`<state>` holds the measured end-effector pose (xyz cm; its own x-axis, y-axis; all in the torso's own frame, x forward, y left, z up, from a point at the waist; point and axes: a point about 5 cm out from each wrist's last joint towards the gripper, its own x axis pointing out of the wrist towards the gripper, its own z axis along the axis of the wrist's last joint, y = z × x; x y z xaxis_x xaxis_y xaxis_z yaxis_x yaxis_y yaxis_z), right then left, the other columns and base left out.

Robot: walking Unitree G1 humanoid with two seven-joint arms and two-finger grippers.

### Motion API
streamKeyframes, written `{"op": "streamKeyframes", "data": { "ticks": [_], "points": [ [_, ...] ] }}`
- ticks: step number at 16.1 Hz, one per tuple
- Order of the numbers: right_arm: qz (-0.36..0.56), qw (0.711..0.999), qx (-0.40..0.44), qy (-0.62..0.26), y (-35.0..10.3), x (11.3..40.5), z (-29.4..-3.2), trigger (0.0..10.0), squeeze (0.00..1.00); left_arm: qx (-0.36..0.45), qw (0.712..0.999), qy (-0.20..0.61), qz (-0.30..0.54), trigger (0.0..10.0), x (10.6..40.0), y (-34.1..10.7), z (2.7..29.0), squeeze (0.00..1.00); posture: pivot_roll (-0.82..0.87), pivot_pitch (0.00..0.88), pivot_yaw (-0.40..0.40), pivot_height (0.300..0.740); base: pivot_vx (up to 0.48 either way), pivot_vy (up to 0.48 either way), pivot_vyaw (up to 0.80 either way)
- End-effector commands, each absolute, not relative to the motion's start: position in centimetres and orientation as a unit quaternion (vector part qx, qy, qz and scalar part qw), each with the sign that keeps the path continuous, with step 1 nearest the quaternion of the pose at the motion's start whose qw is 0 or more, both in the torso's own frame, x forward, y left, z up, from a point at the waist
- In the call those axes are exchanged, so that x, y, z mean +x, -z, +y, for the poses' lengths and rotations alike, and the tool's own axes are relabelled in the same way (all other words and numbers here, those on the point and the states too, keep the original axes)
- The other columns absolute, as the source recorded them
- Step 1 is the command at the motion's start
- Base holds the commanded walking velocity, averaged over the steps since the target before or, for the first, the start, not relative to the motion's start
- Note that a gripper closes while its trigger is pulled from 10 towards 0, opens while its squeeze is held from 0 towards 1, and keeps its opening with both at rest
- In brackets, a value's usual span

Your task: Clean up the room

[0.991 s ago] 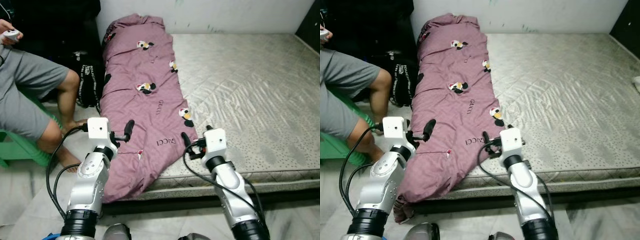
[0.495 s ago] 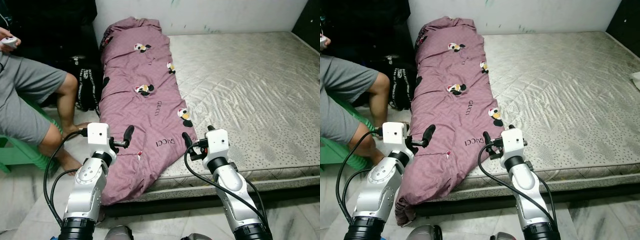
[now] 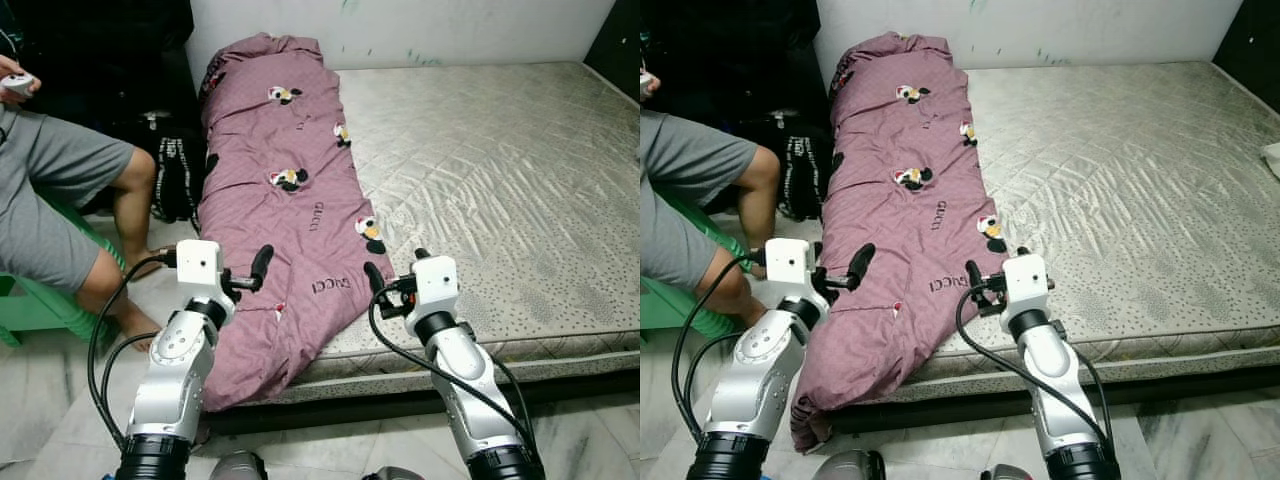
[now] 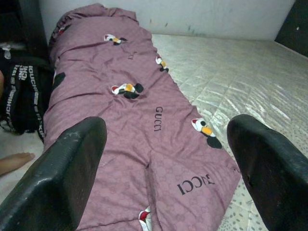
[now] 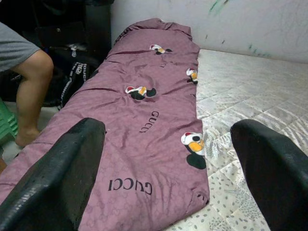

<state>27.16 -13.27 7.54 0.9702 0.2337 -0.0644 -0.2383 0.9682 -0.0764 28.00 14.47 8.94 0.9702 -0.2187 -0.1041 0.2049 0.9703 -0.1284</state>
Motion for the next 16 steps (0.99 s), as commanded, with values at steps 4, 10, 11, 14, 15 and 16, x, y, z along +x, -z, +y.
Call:
{"op": "streamKeyframes", "data": {
  "ticks": [4,10,11,14,15,16],
  "points": [
    [0.016,0.992,-0.038,-0.123,-8.2,27.4,-13.1,10.0,0.0,-0.049,0.991,0.107,0.062,10.0,28.2,-9.1,14.5,0.0,-0.03,0.0,0.009,0.74,0.0,0.0,0.0],
    [0.015,0.991,-0.037,-0.13,-8.3,27.7,-13.0,10.0,0.0,-0.037,0.995,0.076,0.056,10.0,28.4,-9.2,14.8,0.0,-0.03,0.0,0.005,0.681,0.0,0.0,0.0],
    [0.014,0.991,-0.038,-0.13,-8.4,27.7,-13.0,10.0,0.0,-0.034,0.995,0.07,0.055,10.0,28.4,-9.1,14.9,0.0,-0.03,0.0,0.006,0.666,0.0,0.0,0.0],
    [0.012,0.991,-0.036,-0.13,-8.5,27.7,-13.0,10.0,0.0,-0.024,0.996,0.055,0.058,10.0,28.1,-8.8,15.6,0.0,-0.04,0.0,0.006,0.636,0.0,0.0,0.0],
    [0.011,0.991,-0.036,-0.13,-8.5,27.7,-13.0,10.0,0.0,-0.023,0.997,0.047,0.06,10.0,28.1,-8.8,15.7,0.0,-0.03,0.0,0.006,0.626,0.0,0.0,0.0],
    [0.009,0.991,-0.036,-0.13,-8.5,27.7,-13.0,10.0,0.0,-0.018,0.998,0.028,0.057,10.0,27.9,-8.9,15.9,0.0,-0.03,0.0,0.005,0.626,0.0,0.0,0.0]
  ]
}}
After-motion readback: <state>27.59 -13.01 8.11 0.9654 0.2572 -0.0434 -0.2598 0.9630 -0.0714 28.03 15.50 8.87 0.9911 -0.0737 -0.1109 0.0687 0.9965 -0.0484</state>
